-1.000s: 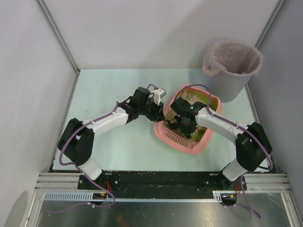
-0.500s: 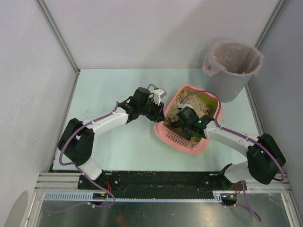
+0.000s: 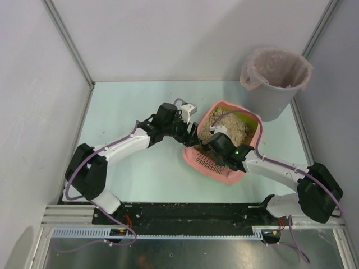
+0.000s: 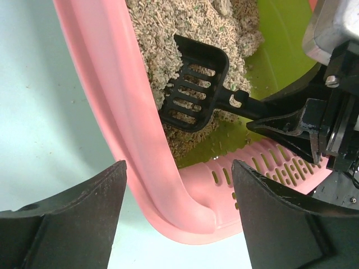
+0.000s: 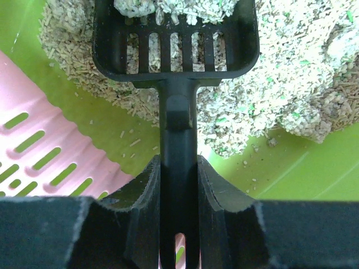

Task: Clean the litter box

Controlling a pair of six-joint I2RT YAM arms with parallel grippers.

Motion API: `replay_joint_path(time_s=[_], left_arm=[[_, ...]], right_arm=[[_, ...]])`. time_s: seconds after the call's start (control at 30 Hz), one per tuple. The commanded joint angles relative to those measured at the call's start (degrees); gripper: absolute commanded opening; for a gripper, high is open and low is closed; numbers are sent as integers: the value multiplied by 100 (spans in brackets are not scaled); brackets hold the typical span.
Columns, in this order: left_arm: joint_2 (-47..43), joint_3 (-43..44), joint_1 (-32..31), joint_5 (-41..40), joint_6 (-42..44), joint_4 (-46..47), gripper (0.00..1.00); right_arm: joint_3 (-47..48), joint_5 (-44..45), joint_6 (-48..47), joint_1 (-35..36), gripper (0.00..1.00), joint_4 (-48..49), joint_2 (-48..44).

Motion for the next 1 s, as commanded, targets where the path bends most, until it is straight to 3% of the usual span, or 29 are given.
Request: replay_joint_path(time_s=[0.0,0.53,0.97], left_arm=[[-429,30,-21,-136,157,104,81],[-1176,-110,40,-531,193,244,86],[-1791,57,313,-689,307,-37,91]], right_arm=[[-128,618,100,74,0,688,-202],[-743,1076,82,170,0,1207,-826],[-937,1586,179,575,0,1014,-1775]])
